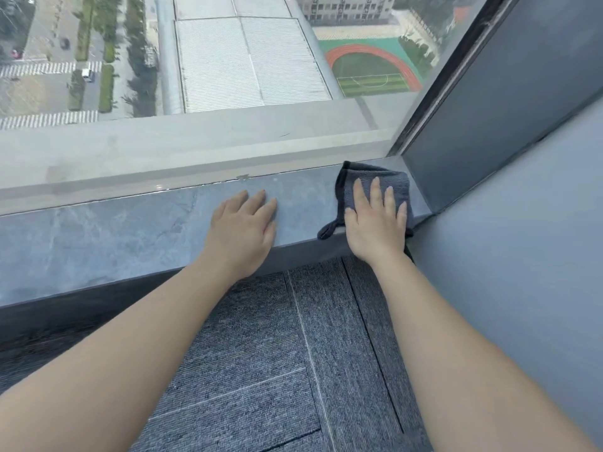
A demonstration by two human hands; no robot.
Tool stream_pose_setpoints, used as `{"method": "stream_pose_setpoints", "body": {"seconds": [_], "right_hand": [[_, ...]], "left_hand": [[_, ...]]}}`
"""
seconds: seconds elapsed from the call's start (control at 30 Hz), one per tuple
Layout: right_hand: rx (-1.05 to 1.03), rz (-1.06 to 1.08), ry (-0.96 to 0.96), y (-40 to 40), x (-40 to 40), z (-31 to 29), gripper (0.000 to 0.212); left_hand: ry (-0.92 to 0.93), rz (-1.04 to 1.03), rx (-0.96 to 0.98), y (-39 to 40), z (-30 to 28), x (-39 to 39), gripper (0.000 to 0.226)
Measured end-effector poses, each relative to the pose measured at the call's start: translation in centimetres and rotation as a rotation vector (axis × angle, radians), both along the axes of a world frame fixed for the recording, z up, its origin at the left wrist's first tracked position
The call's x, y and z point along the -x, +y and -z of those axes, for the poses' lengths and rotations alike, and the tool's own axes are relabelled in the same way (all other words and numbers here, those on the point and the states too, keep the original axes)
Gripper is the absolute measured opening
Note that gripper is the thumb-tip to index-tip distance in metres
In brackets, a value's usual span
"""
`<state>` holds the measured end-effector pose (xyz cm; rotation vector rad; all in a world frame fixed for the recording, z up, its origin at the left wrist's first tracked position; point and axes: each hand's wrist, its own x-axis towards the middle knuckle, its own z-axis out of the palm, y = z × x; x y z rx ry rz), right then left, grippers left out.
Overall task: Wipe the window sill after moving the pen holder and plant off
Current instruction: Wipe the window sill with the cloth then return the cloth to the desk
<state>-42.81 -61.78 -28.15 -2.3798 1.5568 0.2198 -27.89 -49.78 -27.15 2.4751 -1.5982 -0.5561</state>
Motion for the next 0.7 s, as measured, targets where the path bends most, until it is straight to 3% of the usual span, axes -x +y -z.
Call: {"method": "stream_pose_setpoints", "body": {"seconds": [0.1, 0.27, 0.4, 0.6, 0.7], "right_hand": [[-0.013, 0.055, 0.017, -2.4, 0.8, -0.2, 0.055], [0.016, 0.068, 0.014, -4.7, 0.7, 0.1, 0.055], [0.047, 0.052, -0.016, -6.2, 0.0, 0.3, 0.055], [0.038, 0.000, -0.006, -6.0, 0.2, 0.2, 0.055], [0.036, -0.117, -0.019, -4.5, 0.2, 0.0, 0.055]], "left_hand": [[0.008, -0.011, 0.042, -1.1, 0.1, 0.2, 0.064], [-0.030, -0.047, 0.035, -2.8, 0.4, 0.7, 0.061], [-0.064, -0.055, 0.108, -3.1, 0.3, 0.6, 0.083], [-0.037, -0.038, 0.066, -3.0, 0.2, 0.7, 0.082], [-0.005, -0.027, 0.037, -2.5, 0.2, 0.5, 0.068]]}}
